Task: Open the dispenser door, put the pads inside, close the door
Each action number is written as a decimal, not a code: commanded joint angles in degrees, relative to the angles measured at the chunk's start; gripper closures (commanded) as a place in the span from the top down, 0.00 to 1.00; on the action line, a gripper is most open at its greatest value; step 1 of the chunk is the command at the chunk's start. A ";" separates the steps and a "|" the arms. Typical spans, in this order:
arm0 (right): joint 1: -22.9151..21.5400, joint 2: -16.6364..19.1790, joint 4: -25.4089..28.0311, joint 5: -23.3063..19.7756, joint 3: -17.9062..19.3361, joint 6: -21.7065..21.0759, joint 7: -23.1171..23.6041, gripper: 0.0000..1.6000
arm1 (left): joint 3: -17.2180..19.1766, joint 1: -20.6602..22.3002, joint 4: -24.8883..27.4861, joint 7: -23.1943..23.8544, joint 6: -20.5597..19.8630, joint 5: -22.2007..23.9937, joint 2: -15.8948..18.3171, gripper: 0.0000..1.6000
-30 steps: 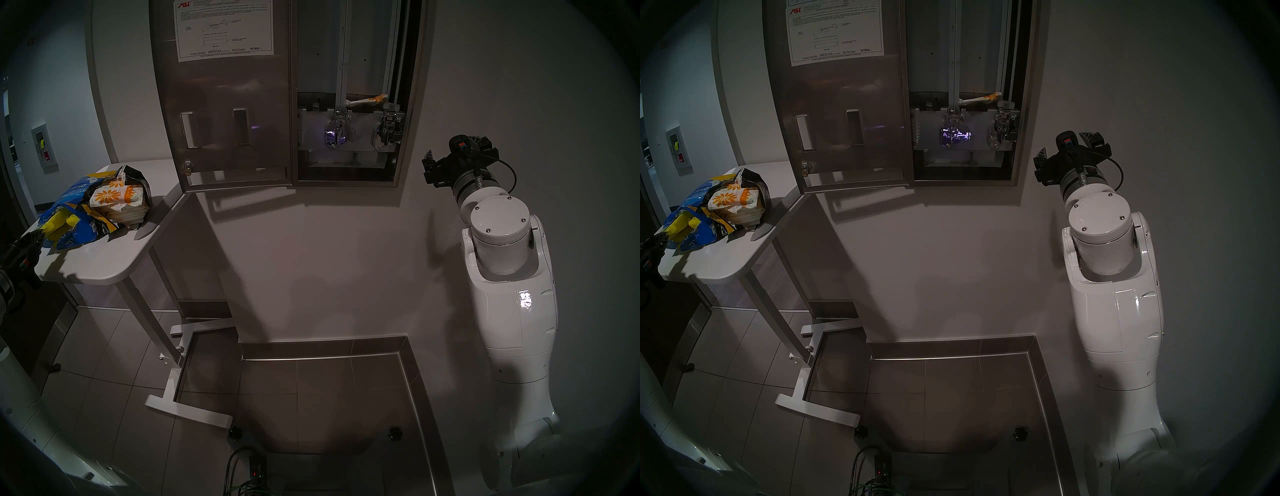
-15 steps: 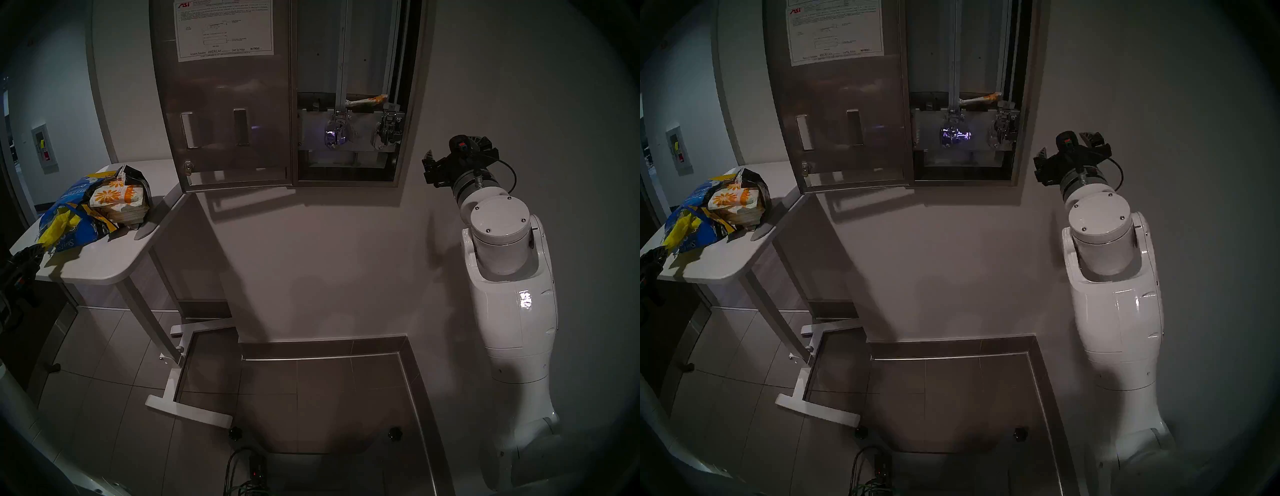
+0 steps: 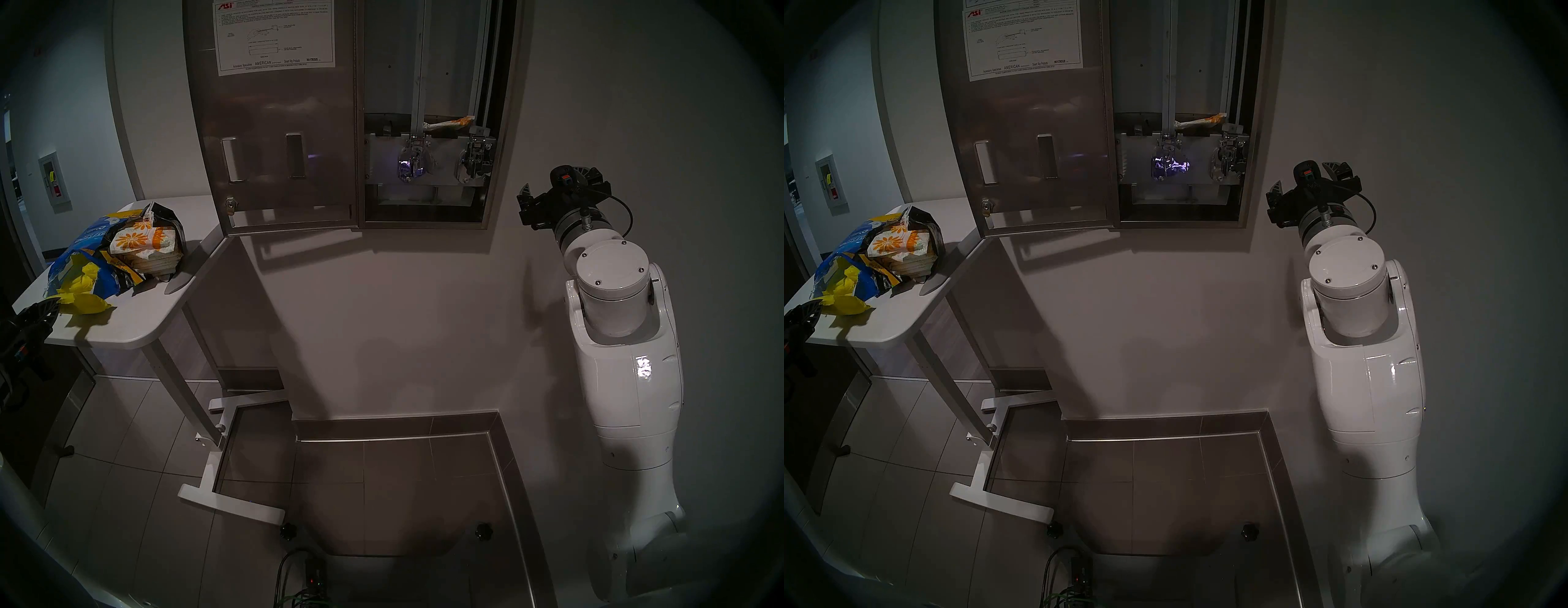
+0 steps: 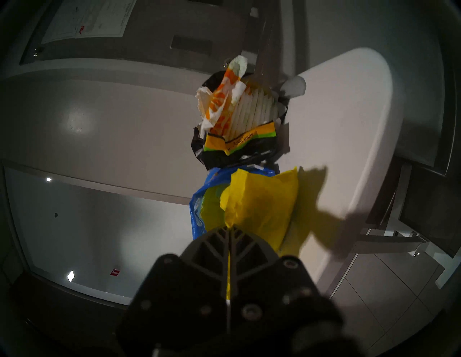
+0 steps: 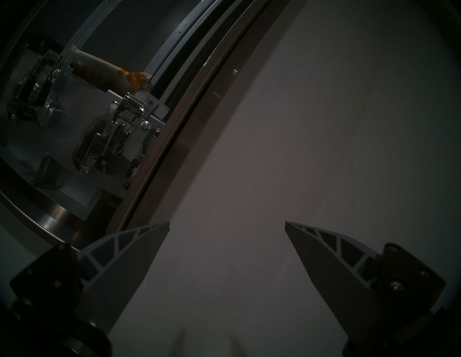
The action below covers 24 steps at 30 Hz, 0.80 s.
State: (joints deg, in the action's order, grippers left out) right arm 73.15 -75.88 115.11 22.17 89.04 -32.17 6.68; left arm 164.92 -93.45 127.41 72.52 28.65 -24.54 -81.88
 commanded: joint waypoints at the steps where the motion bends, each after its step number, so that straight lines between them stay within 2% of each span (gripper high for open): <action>1: -1.47 -0.01 1.59 0.12 0.12 0.72 -0.43 1.00 | 0.08 0.48 2.30 -0.27 -1.13 2.81 0.66 0.00; 11: -1.47 -0.01 1.60 0.12 0.12 0.73 -0.45 1.00 | 0.08 -0.45 1.81 0.17 -0.28 2.51 0.52 0.00; 24: -1.47 -0.01 1.60 0.12 0.12 0.74 -0.45 1.00 | 0.08 -4.58 1.03 3.55 0.87 1.97 -0.85 0.00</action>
State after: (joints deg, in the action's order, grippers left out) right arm 73.15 -75.88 115.11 22.18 89.04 -32.16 6.68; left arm 164.95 -96.16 128.01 74.93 29.32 -22.93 -82.18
